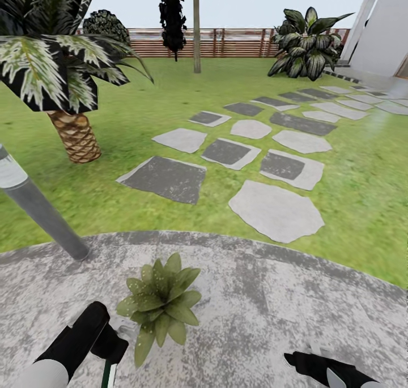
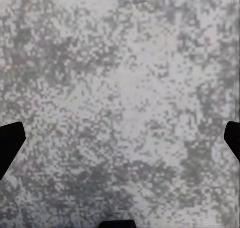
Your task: Pick up the pesticide atomizer in the garden and spray insectifuge to fully cover both potted plants in the garden.
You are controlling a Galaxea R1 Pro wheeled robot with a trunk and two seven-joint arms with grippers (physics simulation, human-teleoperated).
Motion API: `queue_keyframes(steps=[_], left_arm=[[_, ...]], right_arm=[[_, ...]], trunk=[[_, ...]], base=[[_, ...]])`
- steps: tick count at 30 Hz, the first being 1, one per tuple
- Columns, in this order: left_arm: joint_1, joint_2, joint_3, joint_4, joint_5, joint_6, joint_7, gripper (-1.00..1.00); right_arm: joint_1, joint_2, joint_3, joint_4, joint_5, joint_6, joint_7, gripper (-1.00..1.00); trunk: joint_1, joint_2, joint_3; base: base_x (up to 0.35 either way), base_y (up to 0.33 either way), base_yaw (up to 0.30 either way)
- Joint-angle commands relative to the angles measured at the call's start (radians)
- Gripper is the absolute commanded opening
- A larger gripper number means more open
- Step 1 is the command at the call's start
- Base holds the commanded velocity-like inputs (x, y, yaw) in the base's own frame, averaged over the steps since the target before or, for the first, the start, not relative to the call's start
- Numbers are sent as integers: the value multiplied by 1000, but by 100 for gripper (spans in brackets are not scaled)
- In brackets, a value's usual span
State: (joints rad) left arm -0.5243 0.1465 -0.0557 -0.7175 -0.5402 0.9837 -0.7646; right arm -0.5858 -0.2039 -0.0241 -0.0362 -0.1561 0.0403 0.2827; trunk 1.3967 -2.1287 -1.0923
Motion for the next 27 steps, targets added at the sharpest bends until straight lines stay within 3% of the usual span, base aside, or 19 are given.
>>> queue_keyframes(steps=[1,7,18,23,27], left_arm=[[0,1,-3,-2,-11,2,-10,-100],[0,1,-3,-1,-10,3,-10,-100],[0,-1,-3,2,-9,3,-10,-100],[0,-29,-4,4,-11,4,-10,-100],[0,-34,-4,3,-12,4,-10,-100]], right_arm=[[0,0,-2,-1,-8,4,4,100],[0,0,-2,-1,-9,4,4,100],[0,0,-2,-1,-8,4,4,100],[0,0,-2,-1,-8,4,6,100],[0,0,-2,-1,-9,4,8,100]], trunk=[[0,0,-1],[0,0,-1],[0,0,-7],[0,0,-10],[0,0,-10]], base=[[123,-271,0],[30,-158,25],[1,-4,243],[0,0,251],[0,-3,53]])
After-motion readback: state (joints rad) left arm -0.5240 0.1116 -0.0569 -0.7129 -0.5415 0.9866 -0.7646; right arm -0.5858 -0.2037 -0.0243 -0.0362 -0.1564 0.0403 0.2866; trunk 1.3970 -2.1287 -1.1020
